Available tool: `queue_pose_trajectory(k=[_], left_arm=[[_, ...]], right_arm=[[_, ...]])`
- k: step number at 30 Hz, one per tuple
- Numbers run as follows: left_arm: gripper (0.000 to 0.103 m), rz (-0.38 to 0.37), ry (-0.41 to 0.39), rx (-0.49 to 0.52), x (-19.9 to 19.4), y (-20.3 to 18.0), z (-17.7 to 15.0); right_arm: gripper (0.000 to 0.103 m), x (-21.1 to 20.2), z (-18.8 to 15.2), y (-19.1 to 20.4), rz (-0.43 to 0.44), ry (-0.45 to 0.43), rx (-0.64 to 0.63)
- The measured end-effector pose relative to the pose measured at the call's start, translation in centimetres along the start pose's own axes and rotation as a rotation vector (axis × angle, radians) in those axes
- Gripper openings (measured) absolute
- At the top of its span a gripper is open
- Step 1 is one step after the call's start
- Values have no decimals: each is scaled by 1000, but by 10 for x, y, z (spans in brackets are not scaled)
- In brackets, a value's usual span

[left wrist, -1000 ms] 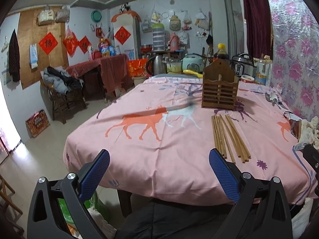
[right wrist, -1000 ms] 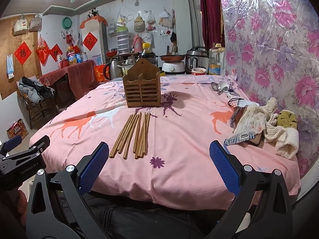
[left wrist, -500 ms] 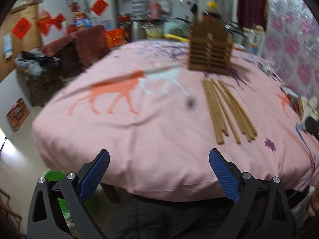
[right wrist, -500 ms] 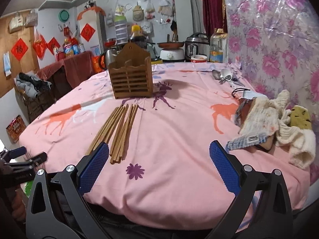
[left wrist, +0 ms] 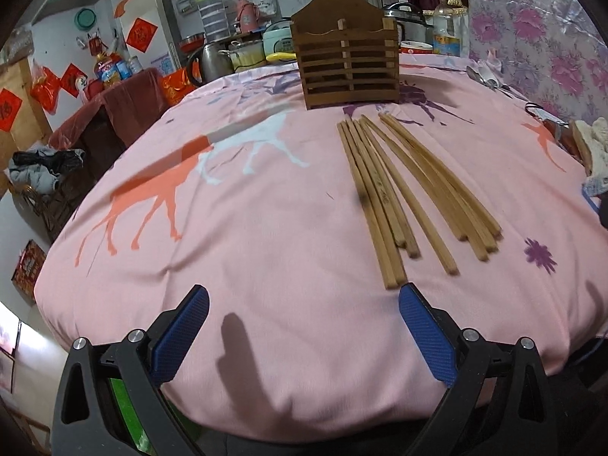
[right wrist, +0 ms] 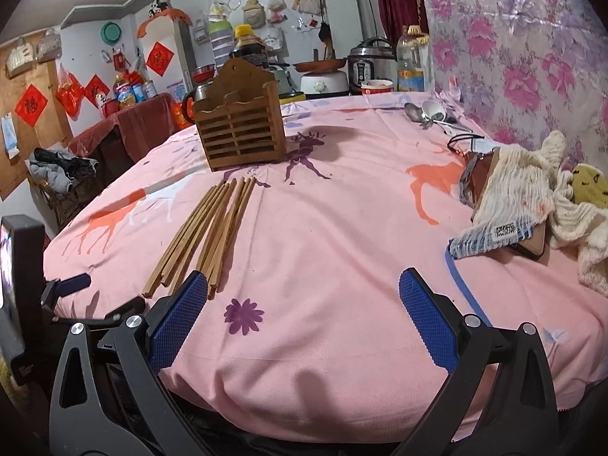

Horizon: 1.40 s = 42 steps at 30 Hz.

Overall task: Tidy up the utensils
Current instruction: 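Move the right tool to the loose chopsticks and close on one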

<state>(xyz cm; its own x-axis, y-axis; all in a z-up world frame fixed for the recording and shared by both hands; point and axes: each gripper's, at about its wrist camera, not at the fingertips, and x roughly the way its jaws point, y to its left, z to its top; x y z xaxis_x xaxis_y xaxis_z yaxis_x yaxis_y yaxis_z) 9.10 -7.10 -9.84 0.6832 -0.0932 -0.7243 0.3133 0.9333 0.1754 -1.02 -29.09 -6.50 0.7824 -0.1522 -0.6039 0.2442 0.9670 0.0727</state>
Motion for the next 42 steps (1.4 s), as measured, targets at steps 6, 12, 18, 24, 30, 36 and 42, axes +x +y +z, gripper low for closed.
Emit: queue_pose_trajectory(k=[6,12,18,24,30,36,42], left_arm=[[98,117,23,-158,17,58,7],[98,63,-16,-136,5,61,4],[91,35,-67,-48,9,28,16],[24,38,-33,-123,28,45,22],[26,78,-29,-204,25,69,10],[43,151,-54,-199,24,66,4],[49,152,-53,-219,25,71,5]], right_arm=[[96,2,-5,1,-30,-11,-35],[96,5,-10,9,-28,12,-77],[96,7,-10,4,-36,15,-55],[96,10,-13,3,-15,-2,-54],[69,21,-17,17,73,29,-126],[45,47,-13,45,145,88,-232],[24,67,-6,59,228,113,-194]])
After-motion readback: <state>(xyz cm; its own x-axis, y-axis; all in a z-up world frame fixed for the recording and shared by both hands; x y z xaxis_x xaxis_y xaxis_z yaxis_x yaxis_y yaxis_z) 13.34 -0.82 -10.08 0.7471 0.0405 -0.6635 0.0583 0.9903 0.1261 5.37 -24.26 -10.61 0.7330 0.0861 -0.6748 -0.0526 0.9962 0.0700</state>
